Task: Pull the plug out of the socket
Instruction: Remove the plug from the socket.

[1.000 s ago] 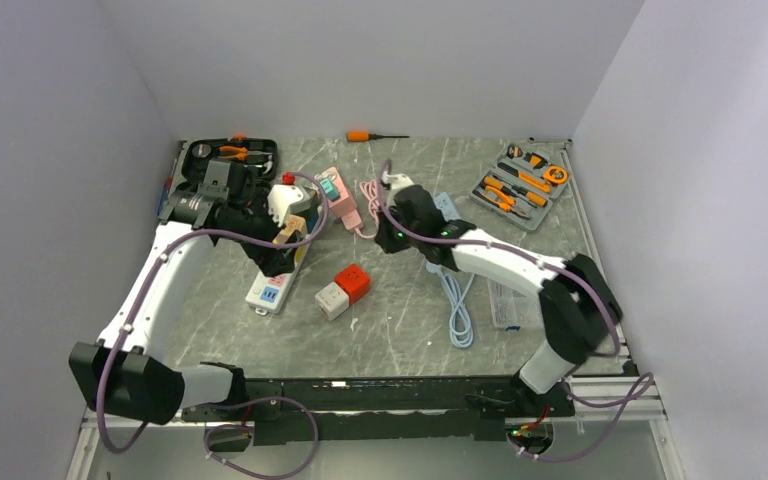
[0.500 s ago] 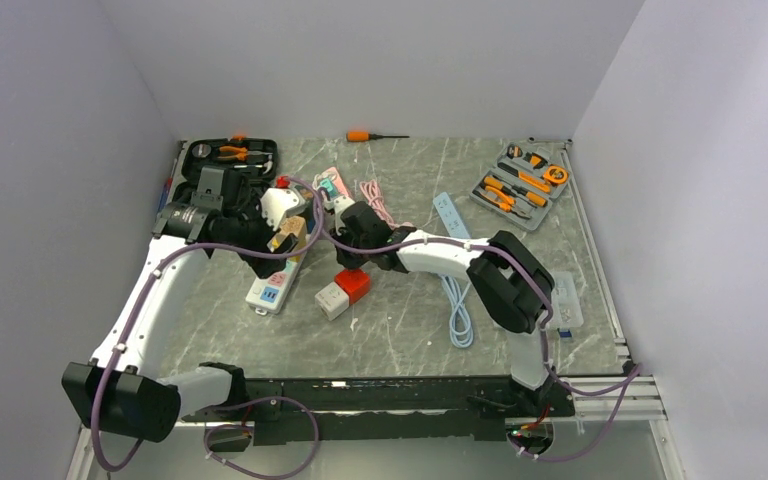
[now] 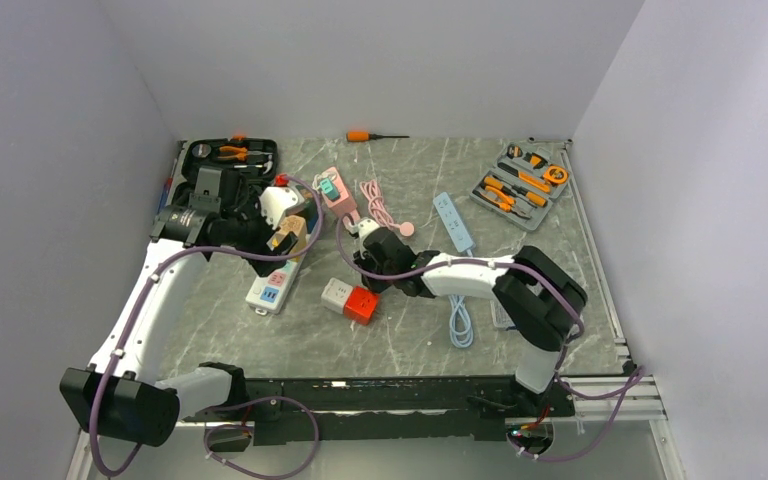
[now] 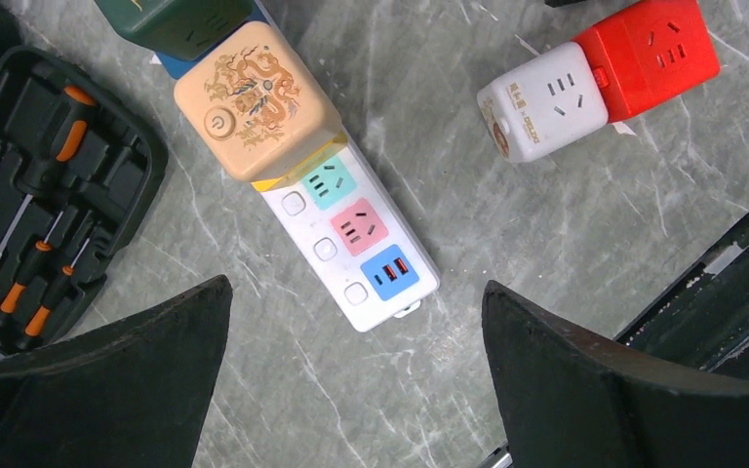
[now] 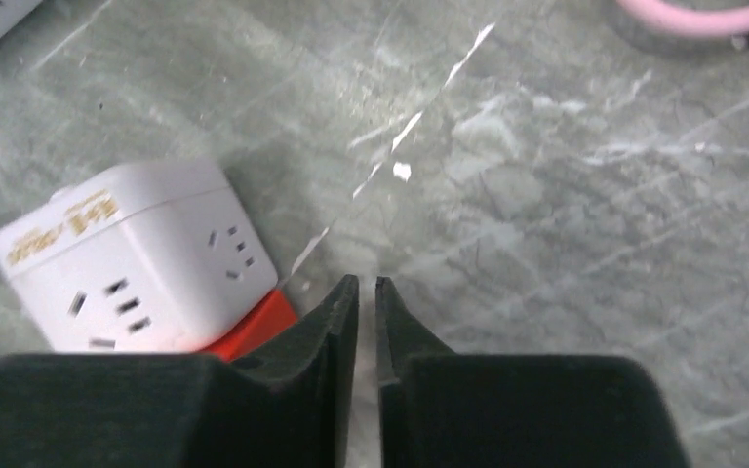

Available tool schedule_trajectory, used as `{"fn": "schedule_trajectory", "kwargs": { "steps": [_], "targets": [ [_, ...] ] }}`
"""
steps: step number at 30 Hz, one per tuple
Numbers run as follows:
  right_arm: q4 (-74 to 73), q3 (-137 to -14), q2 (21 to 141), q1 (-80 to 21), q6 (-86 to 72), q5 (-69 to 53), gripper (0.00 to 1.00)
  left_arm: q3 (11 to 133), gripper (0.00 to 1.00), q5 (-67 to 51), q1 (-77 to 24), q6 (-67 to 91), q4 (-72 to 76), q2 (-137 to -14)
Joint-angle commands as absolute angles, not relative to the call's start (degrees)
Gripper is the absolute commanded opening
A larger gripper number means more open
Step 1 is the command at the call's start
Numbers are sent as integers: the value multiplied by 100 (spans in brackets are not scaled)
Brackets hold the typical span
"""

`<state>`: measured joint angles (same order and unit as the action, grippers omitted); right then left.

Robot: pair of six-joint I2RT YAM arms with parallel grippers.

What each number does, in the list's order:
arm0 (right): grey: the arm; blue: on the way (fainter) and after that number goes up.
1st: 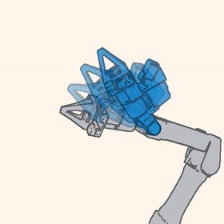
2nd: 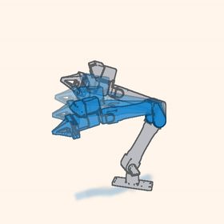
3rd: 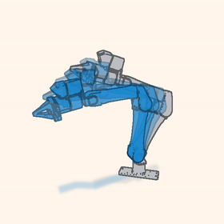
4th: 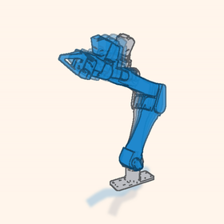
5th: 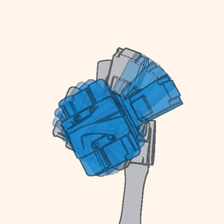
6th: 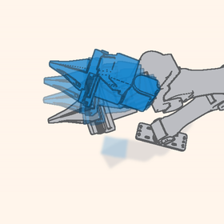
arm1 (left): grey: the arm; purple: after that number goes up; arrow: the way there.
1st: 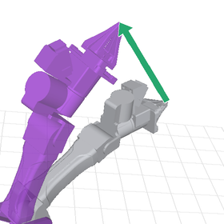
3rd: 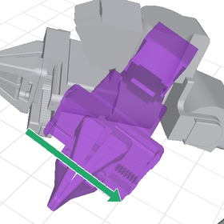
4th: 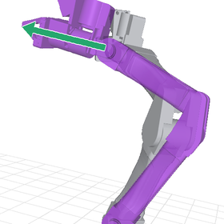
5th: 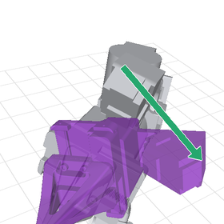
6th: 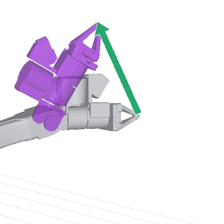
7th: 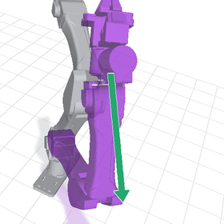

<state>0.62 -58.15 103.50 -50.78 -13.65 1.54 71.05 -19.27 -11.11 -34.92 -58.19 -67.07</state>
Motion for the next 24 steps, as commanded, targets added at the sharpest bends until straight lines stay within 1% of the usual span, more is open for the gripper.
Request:
{"fn": "schedule_trajectory", "kwargs": {
  "steps": [1,2,3,4,7,8,10,13,16,17,20,22,24],
  "targets": [
    [419,-5477,9787,-5156,-1524,439,22,7094,99,-2144,-1107,-3541,-5704,-6508],
    [428,-5435,9722,-5151,-1530,491,29,7093,99,-2133,-1107,-3555,-5704,-6497],
    [404,-5417,9668,-5150,-1523,581,31,7105,99,-2116,-1103,-3558,-5716,-6504],
    [364,-5421,9593,-5150,-1506,750,49,7126,99,-2096,-1107,-3581,-5744,-6504],
    [314,-5387,9271,-5127,-1457,1176,91,7163,99,-2049,-1103,-3603,-5803,-6502],
    [356,-5350,9136,-5108,-1451,1196,99,7163,99,-2040,-1107,-3603,-5821,-6485],
    [555,-5203,8751,-5010,-1585,864,100,7161,99,-2001,-1107,-3604,-5828,-6463],
    [621,-5125,8555,-4886,-2042,536,100,7096,99,-1982,-1107,-3590,-5729,-6377],
    [634,-5029,8427,-4888,-1820,67,100,7037,99,-1982,-1107,-3533,-5582,-6300],
    [660,-4952,8322,-5016,-1643,74,100,7041,99,-1986,-1107,-3519,-5565,-6296],
    [-1,-5138,8269,-5704,-1249,1084,100,7062,99,-1967,-1103,-3505,-5553,-6314],
    [-407,-5291,8351,-6082,-1258,1503,100,7064,99,-1940,-1102,-3507,-5540,-6339],
    [-450,-5224,8357,-6379,-1328,1719,100,7066,99,-1942,-1099,-3495,-5527,-6379]
  ]
}}
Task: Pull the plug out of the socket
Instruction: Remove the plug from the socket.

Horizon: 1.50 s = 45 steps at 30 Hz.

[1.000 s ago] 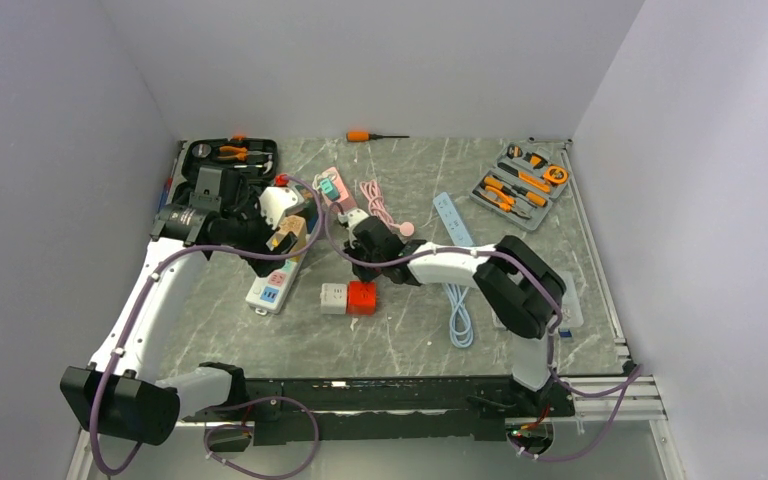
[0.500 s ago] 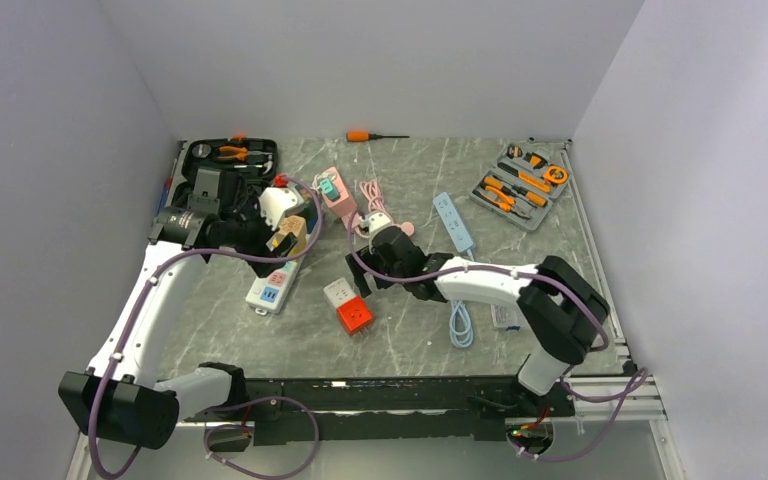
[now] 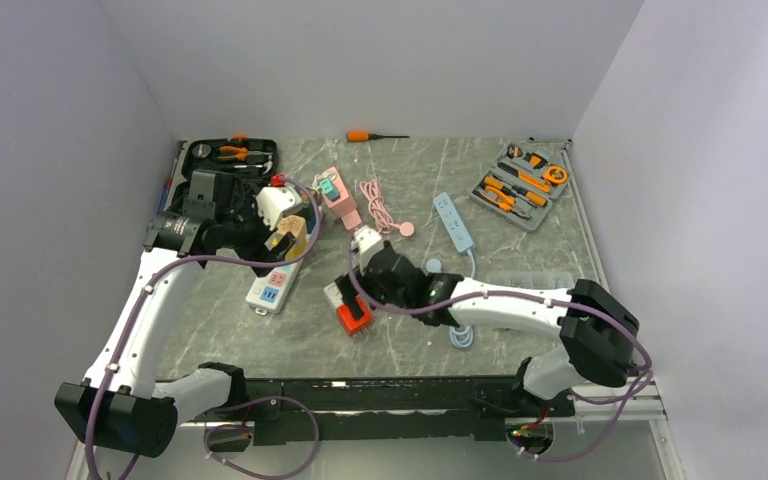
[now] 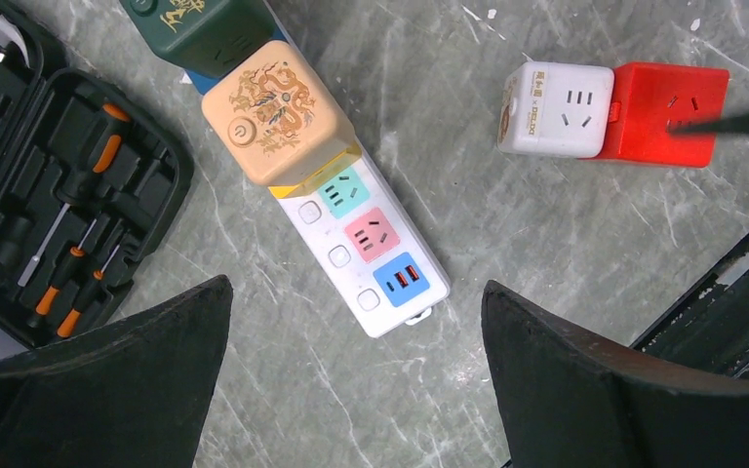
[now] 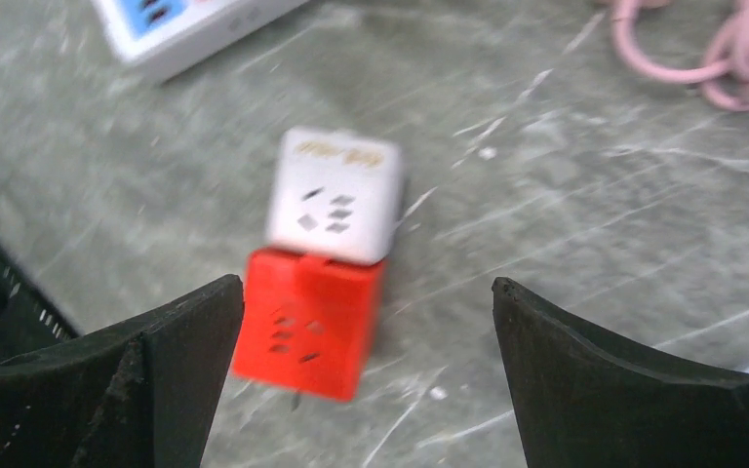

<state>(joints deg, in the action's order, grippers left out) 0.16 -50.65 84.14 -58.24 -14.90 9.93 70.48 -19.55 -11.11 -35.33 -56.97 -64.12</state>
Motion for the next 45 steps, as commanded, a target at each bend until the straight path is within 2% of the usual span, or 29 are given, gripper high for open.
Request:
{"fn": "schedule_trajectory", "kwargs": {
  "steps": [1,8,20,30,34,39,41,42,45],
  "targets": [
    [-442,-5188,8360,-6495,-1383,1776,100,7066,99,-1957,-1099,-3479,-5526,-6405],
    [-347,-5203,8818,-6874,-1693,2062,100,7251,99,-1991,-1097,-3454,-5819,-6695],
    [377,-5076,9607,-7037,-1780,2202,99,7197,99,-1802,-1099,-3429,-5531,-6352],
    [714,-5153,10126,-7036,-1626,2067,80,6952,99,-1922,-1097,-3525,-5189,-6064],
    [606,-5080,10157,-7040,-1659,2063,79,6688,99,-1951,-1099,-3522,-4708,-5684],
    [699,-4846,10024,-7038,-1687,2056,80,6746,99,-2017,-1099,-3520,-4797,-5846],
    [742,-4817,9941,-7043,-1668,2045,71,6719,99,-2140,-1099,-3572,-4794,-5859],
    [749,-4810,9876,-7037,-1643,2036,62,6662,99,-2215,-1099,-3587,-4733,-5827],
    [697,-4792,9602,-7032,-1494,1959,24,6361,99,-2577,-1105,-3710,-4425,-5525]
  ]
}}
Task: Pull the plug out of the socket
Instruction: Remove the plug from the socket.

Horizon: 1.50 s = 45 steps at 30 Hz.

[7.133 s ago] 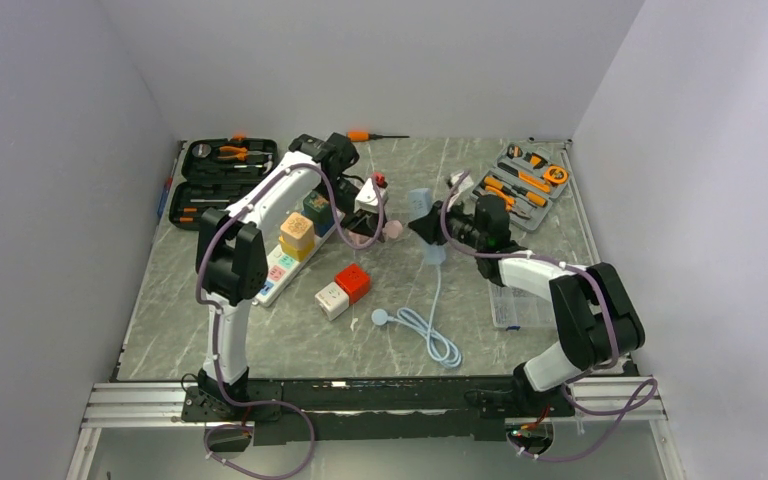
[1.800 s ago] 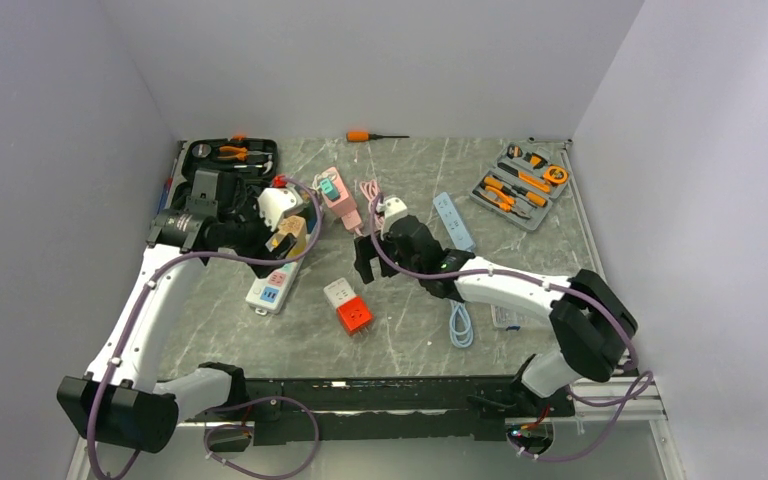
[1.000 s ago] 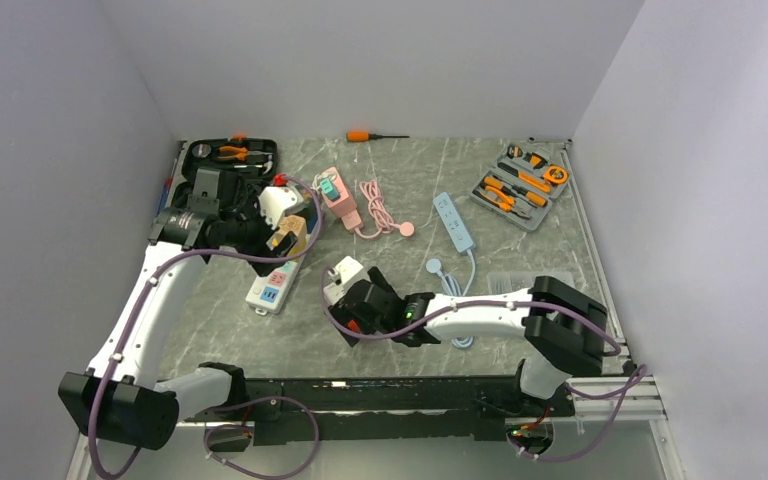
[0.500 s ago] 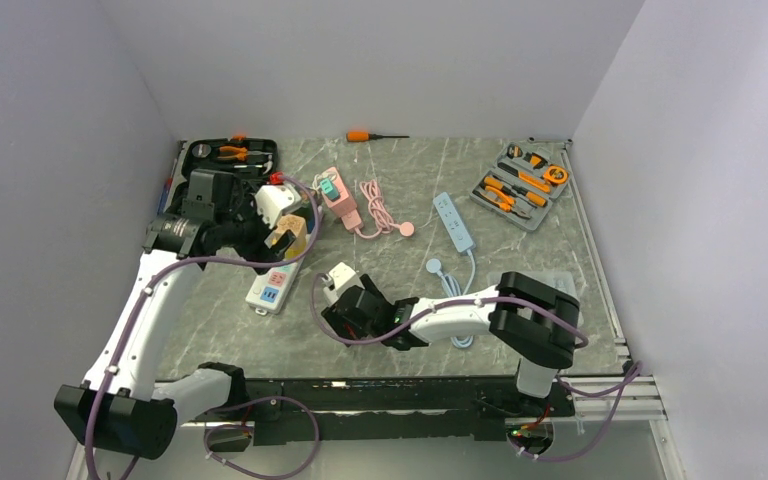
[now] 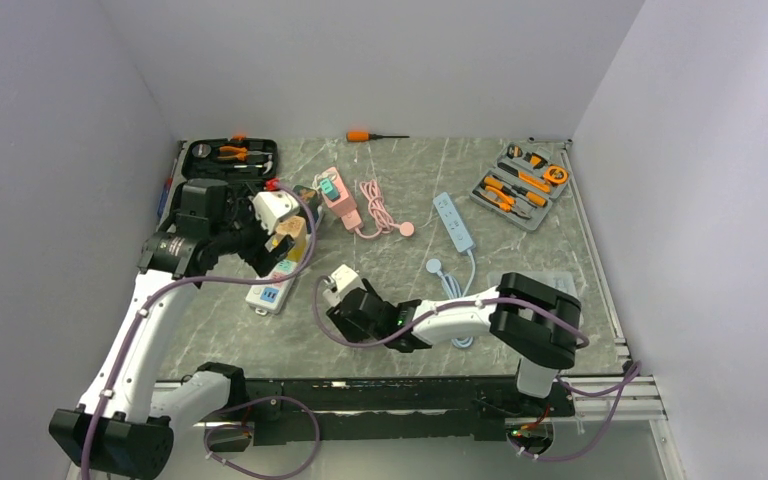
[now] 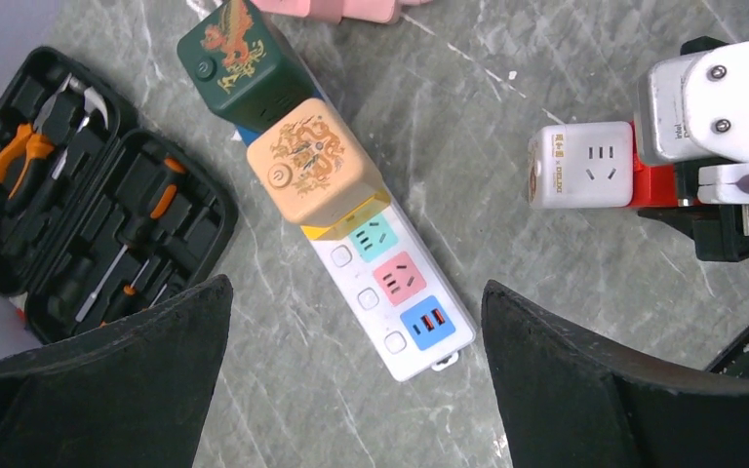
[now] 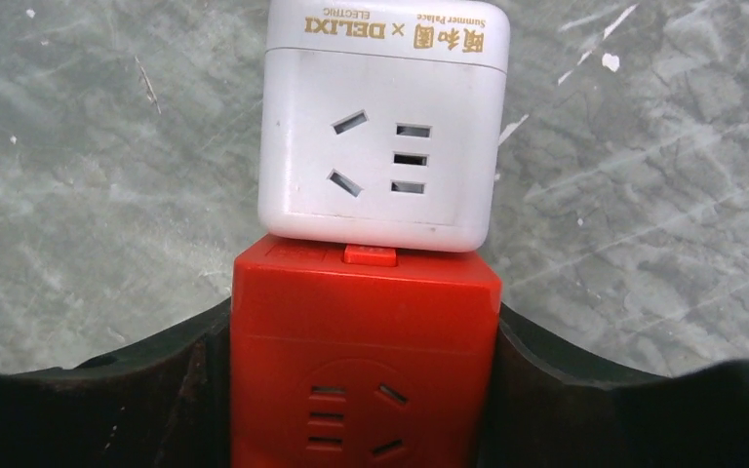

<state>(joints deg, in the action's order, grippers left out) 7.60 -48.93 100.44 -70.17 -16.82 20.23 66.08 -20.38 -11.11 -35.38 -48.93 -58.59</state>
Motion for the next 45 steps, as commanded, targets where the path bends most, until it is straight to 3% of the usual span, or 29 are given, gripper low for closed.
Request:
{"fn": "schedule_trajectory", "kwargs": {
  "steps": [1,2,11,16,22,28,45],
  "targets": [
    [657,-4790,9485,-7014,-1417,1869,10,6263,99,-2703,-1105,-3808,-4346,-5451],
    [589,-4802,9351,-6982,-1334,1754,0,6206,99,-2853,-1107,-3909,-4348,-5371],
    [27,-5036,8198,-6317,-833,-318,0,6221,99,-3907,-1214,-5890,-5723,-4748],
    [-208,-5206,7593,-5610,-886,-1778,0,5871,99,-4158,-1711,-7446,-5668,-3842],
    [-961,-5865,7597,-5355,-719,-2853,0,4577,99,-4355,-2269,-8643,-4209,-2576],
    [-1112,-6231,7769,-5330,-778,-3855,0,4128,99,-4661,-2388,-10031,-4174,-2532],
    [-743,-6682,8139,-5328,-960,-4544,0,3929,99,-4089,-3060,-10216,-3909,-2933]
  ]
}}
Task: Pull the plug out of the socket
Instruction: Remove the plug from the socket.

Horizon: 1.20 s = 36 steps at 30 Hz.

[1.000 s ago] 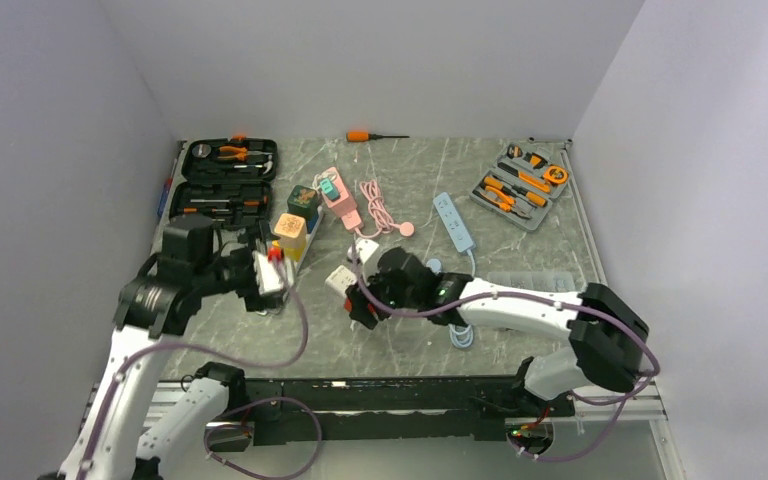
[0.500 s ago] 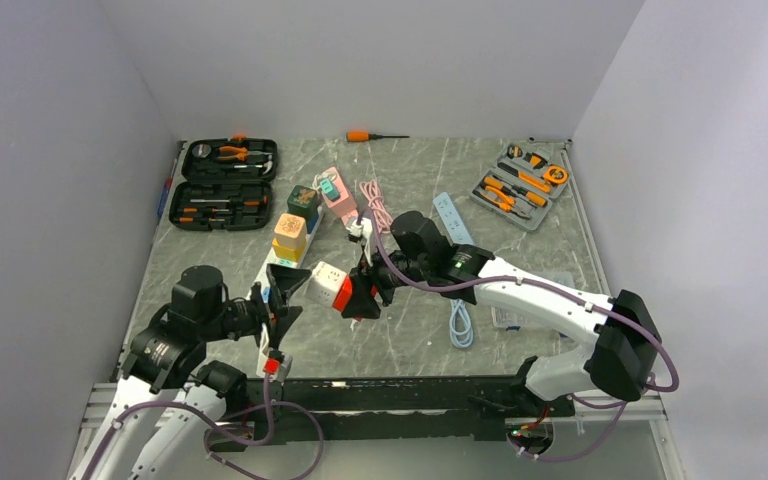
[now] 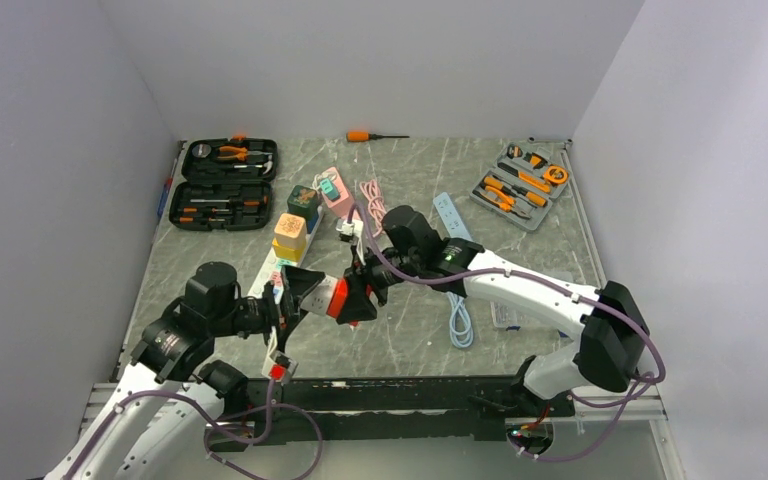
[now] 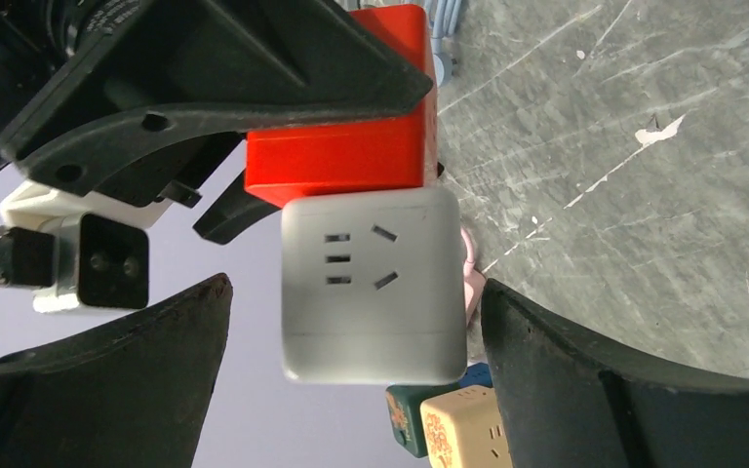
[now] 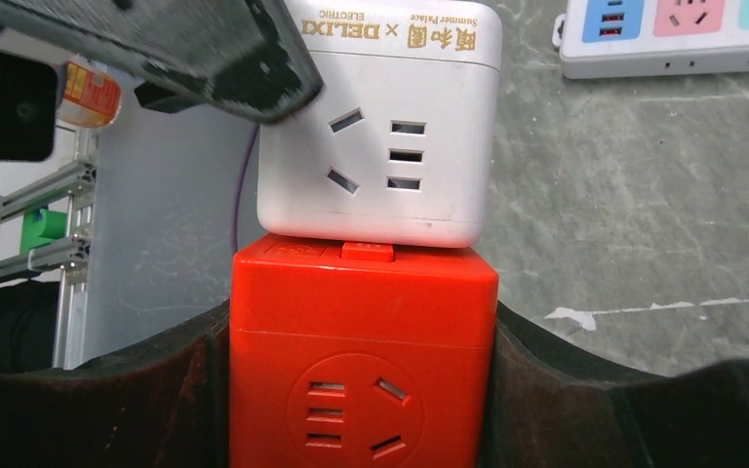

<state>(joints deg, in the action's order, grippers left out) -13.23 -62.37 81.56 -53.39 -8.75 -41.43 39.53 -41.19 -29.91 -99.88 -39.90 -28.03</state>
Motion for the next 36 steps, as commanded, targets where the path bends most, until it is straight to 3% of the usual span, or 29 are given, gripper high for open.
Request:
{"fn": "schedule_trajectory", "kwargs": {
  "steps": [1,6,9,18,23,26,36],
  "targets": [
    [-718,-6712,8165,-5333,-977,-4575,0,3921,99,-4071,-3079,-10206,-3892,-2953],
    [-744,-6818,8246,-5369,-933,-4626,0,3923,99,-3913,-3147,-10163,-3710,-3114],
    [-734,-6838,8294,-5380,-933,-4647,0,4039,91,-3822,-3183,-10307,-3782,-3277],
    [-715,-6845,8457,-5370,-946,-4525,0,4242,49,-3556,-3487,-10194,-3728,-3560],
    [-921,-6720,8439,-5373,-890,-4520,0,4282,14,-3200,-3635,-10125,-3800,-3641],
    [-1074,-6463,8316,-5374,-878,-4386,0,4206,3,-3056,-3646,-10174,-3699,-3671],
    [-1203,-5328,7505,-5369,-1039,-3930,0,4015,0,-2559,-3699,-10291,-3305,-3935]
  ]
}}
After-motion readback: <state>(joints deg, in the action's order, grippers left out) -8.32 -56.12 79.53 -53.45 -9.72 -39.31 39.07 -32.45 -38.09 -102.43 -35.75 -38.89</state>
